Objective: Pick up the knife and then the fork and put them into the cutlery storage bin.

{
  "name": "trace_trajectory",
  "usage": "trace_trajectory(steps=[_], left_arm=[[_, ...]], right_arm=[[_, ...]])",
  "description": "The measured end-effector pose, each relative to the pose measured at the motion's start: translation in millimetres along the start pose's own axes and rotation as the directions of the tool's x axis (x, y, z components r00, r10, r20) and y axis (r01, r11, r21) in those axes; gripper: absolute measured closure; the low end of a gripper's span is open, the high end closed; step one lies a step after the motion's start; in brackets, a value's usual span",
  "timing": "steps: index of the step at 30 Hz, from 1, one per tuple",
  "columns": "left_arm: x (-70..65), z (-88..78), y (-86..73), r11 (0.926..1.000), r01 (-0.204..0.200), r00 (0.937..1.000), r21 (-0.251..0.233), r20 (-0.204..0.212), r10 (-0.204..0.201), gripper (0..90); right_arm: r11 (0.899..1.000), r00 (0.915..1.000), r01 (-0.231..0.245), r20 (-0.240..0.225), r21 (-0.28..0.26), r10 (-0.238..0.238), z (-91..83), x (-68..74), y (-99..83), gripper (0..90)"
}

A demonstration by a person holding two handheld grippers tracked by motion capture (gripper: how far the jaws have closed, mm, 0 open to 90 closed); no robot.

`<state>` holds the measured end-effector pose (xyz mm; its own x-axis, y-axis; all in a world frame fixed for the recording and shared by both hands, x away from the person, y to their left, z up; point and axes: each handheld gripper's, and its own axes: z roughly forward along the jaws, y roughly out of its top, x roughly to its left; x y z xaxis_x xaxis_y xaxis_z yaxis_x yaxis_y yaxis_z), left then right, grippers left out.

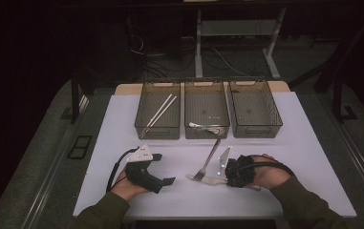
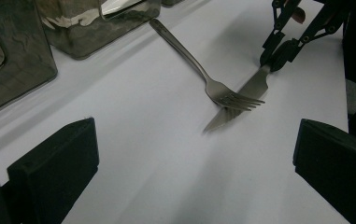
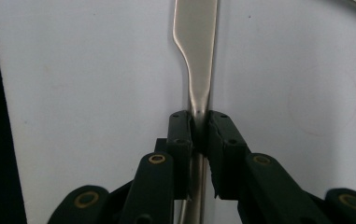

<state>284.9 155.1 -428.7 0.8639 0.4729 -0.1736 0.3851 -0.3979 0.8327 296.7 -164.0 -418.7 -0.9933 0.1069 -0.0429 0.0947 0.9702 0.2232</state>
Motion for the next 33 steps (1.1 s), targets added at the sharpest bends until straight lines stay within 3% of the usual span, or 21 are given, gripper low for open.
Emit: trace_trajectory(steps=[3,7,13,18,23,24,30,33], left_arm=[[-0.1,-0.2,0.0,1.0,0.001,1.0,-0.001,-0.001,-0.001,0.0],[-0.3,-0.1,0.0,1.0,0.002,1.0,-0.002,-0.001,-0.002,0.0],[-0.1,-0.5,0.1,1.0,0.002,1.0,-0.003,-0.001,-0.002,0.0],[-0.3,-0.5,0.1,1.0,0.005,1.0,-0.009,0.0,-0.005,0.0],[-0.3,-0.4,0.1,0.9999,0.004,1.0,-0.01,0.0,-0.004,0.0],[-0.3,-0.3,0.1,0.9999,0.008,1.0,-0.012,0.0,-0.008,0.0],[0.2,-0.8,0.1,1.0,0.001,1.0,-0.007,0.001,-0.001,0.0],[0.0,-1.1,0.2,1.0,-0.002,1.0,-0.004,0.001,0.002,0.0]], right_arm=[[0.999,0.9991,0.007,-0.042,-0.034,-0.009,-1.4,3.5,-1.7,79.5],[0.997,0.9984,0.024,-0.049,-0.074,-0.027,-5.6,8.0,-3.4,79.5],[0.986,0.9974,-0.002,-0.071,-0.166,-0.01,-18.9,7.5,-9.0,79.4],[0.962,0.997,-0.049,-0.072,-0.27,0.031,-33.3,-1.5,-19.9,79.9],[0.938,0.9931,-0.115,-0.063,-0.326,0.099,-41.0,-9.6,-30.0,79.9],[0.929,0.99,-0.138,-0.076,-0.344,0.119,-41.8,-10.7,-31.3,79.9],[0.897,0.9737,-0.225,-0.052,-0.381,0.222,-51.0,-21.6,-43.2,79.9],[0.873,0.9559,-0.283,-0.041,-0.398,0.291,-56.2,-26.8,-49.8,80.0]])
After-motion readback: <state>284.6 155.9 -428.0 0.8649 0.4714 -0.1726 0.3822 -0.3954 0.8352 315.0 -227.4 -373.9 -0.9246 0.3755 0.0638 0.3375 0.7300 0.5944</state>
